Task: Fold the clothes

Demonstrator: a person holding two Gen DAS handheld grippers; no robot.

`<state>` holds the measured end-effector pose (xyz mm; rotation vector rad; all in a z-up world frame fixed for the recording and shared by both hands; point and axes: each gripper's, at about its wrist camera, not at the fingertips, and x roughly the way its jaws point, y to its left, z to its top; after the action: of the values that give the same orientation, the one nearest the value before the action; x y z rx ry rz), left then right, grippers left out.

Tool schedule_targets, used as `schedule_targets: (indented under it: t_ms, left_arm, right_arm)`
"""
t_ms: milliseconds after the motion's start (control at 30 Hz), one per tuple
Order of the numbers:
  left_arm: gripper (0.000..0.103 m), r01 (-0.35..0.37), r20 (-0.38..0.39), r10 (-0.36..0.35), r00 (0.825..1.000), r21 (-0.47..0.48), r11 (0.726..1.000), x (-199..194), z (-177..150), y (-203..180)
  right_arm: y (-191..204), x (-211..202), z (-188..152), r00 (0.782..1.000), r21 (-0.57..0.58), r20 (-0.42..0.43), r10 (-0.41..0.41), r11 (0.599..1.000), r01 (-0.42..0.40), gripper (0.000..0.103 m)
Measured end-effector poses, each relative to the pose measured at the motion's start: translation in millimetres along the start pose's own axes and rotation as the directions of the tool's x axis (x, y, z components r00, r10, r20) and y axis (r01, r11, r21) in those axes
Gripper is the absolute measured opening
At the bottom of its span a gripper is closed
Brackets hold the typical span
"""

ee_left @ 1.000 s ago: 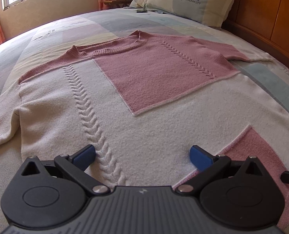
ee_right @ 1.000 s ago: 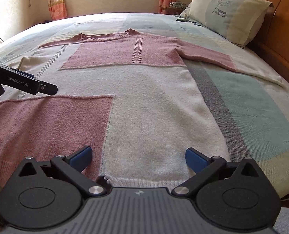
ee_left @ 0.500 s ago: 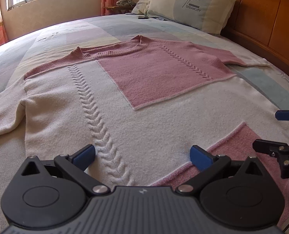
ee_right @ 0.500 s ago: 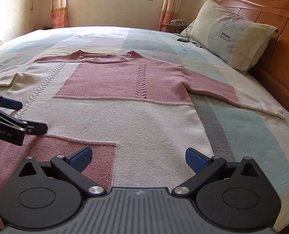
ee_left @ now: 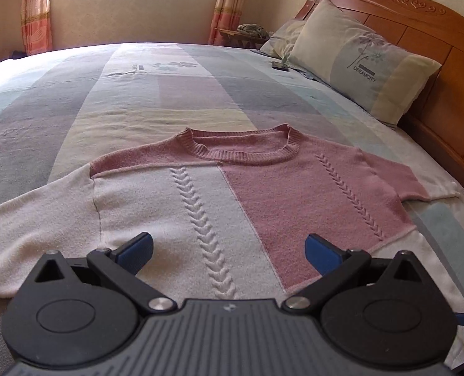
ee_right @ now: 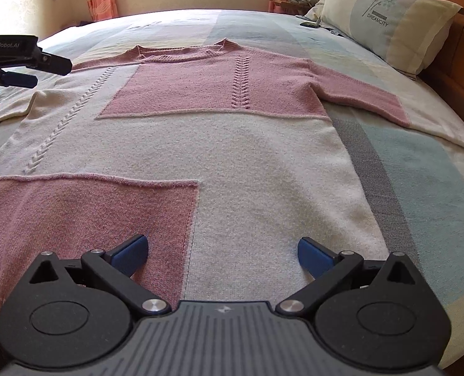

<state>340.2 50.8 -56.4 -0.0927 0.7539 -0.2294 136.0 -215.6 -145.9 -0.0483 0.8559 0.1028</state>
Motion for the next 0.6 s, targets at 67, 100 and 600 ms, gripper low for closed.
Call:
schedule_targets:
  t_ms: [67,100,600]
  left_arm:
    - [0.102,0.000,-0.028,-0.001,1.000,-0.034,0.999,16,6,7]
    - [0.102,0.005,-0.046,-0.008,0.999,-0.064,0.998,23,3,11]
    - [0.102,-0.010,-0.158,-0.036,0.987,-0.282,0.959,59,10,40]
  right_arm:
    - [-5,-1,1,1.000,0.022,-0.010,0.016,1.000,-0.015,0.103]
    - [-7,-2,2,1.000,0.034,-0.012,0.024,0.999,-0.023,0.103]
    - [-30,-10,5,0.994,0.188,0.000,0.113,0.976,-0.111,0.103]
